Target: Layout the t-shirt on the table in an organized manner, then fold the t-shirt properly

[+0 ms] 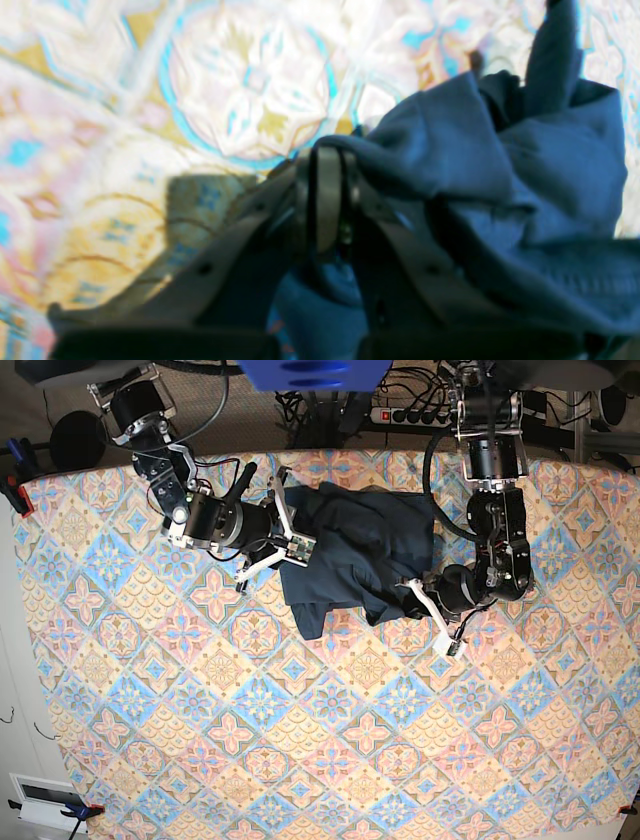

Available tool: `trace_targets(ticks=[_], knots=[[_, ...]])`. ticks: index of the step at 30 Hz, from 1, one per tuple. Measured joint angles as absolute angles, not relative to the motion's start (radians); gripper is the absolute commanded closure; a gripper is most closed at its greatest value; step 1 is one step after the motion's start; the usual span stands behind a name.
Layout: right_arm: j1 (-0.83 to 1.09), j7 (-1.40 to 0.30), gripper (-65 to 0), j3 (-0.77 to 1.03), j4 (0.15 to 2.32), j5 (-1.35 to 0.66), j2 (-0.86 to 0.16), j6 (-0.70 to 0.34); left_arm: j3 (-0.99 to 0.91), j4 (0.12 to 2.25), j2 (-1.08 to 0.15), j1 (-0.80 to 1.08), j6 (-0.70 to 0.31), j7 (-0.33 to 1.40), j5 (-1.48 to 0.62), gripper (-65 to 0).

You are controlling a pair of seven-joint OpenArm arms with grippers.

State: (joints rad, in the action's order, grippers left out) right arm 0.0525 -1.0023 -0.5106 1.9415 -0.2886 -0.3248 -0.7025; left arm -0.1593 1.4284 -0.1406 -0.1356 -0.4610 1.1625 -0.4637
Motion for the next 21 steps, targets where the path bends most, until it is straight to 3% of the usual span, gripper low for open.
trace_targets(ticks=[8, 13, 21], knots=[[-0.034, -0.992, -8.3, -0.511, 1.928, -0.291, -0.266, -0.702, -0.197, 1.428, -0.133, -0.136, -0.461, 1.165, -0.465, -0.8], [-0.022, -1.021, -8.5, -0.526, 1.918, -0.279, -0.281, -0.697, -0.199, 1.427, -0.133, -0.136, -0.461, 1.163, -0.464, -0.8], [-0.027, -1.001, -8.6, -0.746, 1.917, -0.299, -0.27, -0.707, -0.199, 1.425, -0.13, -0.139, -0.461, 1.163, -0.463, -0.8]])
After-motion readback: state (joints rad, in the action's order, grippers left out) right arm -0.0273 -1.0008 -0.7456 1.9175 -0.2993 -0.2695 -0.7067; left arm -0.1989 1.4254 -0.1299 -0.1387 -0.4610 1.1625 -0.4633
